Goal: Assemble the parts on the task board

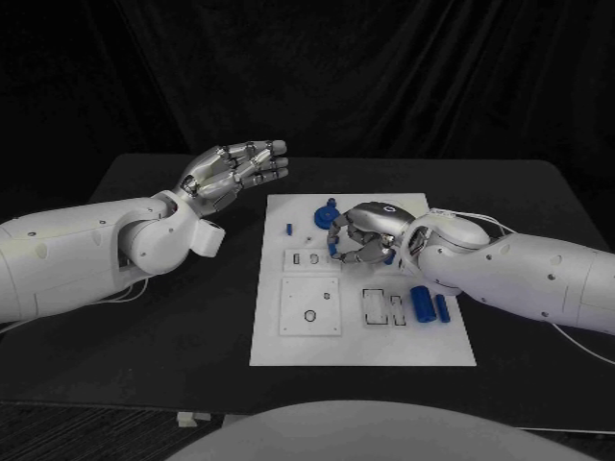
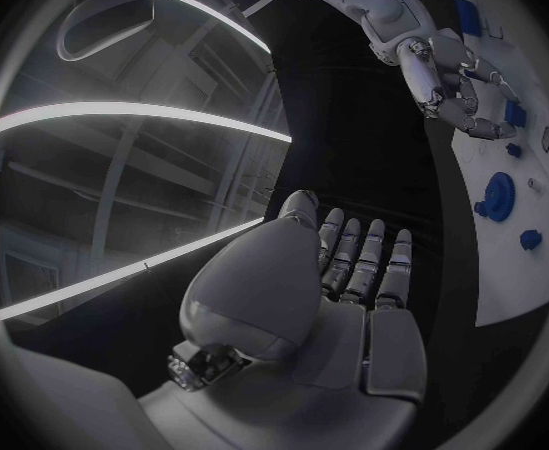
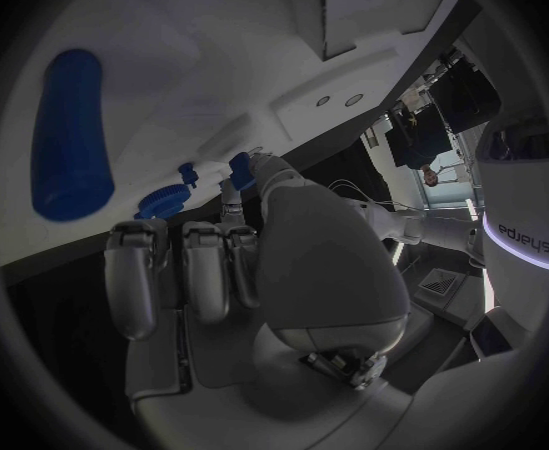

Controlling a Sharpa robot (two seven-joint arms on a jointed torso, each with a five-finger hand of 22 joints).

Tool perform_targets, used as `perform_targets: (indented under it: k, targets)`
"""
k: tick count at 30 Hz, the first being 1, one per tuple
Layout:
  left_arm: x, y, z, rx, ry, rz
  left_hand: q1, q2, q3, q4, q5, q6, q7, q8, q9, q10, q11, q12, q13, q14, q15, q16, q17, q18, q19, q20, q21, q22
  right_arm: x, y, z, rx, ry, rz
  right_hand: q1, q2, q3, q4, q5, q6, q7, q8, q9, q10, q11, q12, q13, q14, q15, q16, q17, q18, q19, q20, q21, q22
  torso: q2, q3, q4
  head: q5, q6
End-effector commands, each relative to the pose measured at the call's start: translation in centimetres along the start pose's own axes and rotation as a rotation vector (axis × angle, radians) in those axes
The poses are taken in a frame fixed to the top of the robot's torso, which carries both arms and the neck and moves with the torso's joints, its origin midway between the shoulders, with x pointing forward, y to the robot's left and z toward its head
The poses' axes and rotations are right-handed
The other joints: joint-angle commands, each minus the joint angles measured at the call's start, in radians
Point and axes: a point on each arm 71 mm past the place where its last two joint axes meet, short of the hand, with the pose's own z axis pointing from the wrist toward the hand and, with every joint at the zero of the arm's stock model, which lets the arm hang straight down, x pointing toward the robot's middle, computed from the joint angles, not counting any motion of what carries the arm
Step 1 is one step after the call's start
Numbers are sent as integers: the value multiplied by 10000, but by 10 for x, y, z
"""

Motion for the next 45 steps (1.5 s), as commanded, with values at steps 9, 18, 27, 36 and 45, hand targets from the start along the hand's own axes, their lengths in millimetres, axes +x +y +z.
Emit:
perform_targets:
  k: [9, 18, 27, 36, 45]
  targets:
    - [2, -1, 1, 151, 112, -115, 118, 8, 83, 2, 44, -47, 25, 21, -8, -36, 1, -46, 3, -12, 15, -17, -1, -116, 15, -17, -12, -13, 8, -3, 1, 216, 386, -40, -136, 22, -22, -45, 28, 53, 19, -26, -1, 1059, 82, 26, 2631, 1049, 86, 25, 2634, 4, 853, 58, -115, 2518, -7, 0, 2, 21, 2]
    - [1, 0, 1, 143, 108, -113, 118, 8, 83, 2, 44, -47, 25, 21, -8, -36, 1, -46, 3, -12, 15, -17, -1, -116, 15, -17, -12, -13, 9, -5, 1, 275, 558, -26, -184, 20, -21, -67, -70, 7, 36, -81, -25, 1059, 93, 26, 2631, 1049, 102, 25, 2634, 11, 838, 80, -137, 2509, -2, -1, 7, 0, 2]
    - [1, 0, 1, 128, 106, -117, 126, 4, 105, 2, 46, -80, 28, 10, -12, -62, -3, -82, -2, -34, 14, -41, -4, -119, 7, -17, -18, -16, 11, -5, 1, 298, 713, -15, -279, 11, 7, -133, -284, -243, 97, -354, -157, 1059, 97, 26, 2631, 1049, 112, 25, 2634, 19, 819, 107, -165, 2498, -6, -6, 1, 0, 2]
    - [1, 1, 1, 116, 119, -127, 126, 4, 105, 2, 46, -80, 28, 10, -12, -62, -3, -82, -2, -34, 14, -41, -4, -119, 7, -17, -18, -16, 12, -5, 2, 304, 860, -6, -354, -51, 14, -219, -593, -539, 109, -708, -337, 1059, 74, 26, 2631, 1049, 98, 25, 2634, 28, 800, 105, -195, 2488, -7, -2, 0, -16, 2]
    - [0, 1, 1, 102, 109, -124, 126, 4, 105, 2, 46, -80, 28, 10, -12, -62, -3, -82, -2, -34, 14, -41, -4, -119, 7, -17, -18, -16, 12, -5, 3, 320, 914, -5, -451, -105, -49, -305, -1286, -1066, 97, -1282, -683, 1059, 59, 26, 2631, 1049, 88, 25, 2634, 39, 774, 93, -234, 2474, -1, 0, 4, -38, 2]
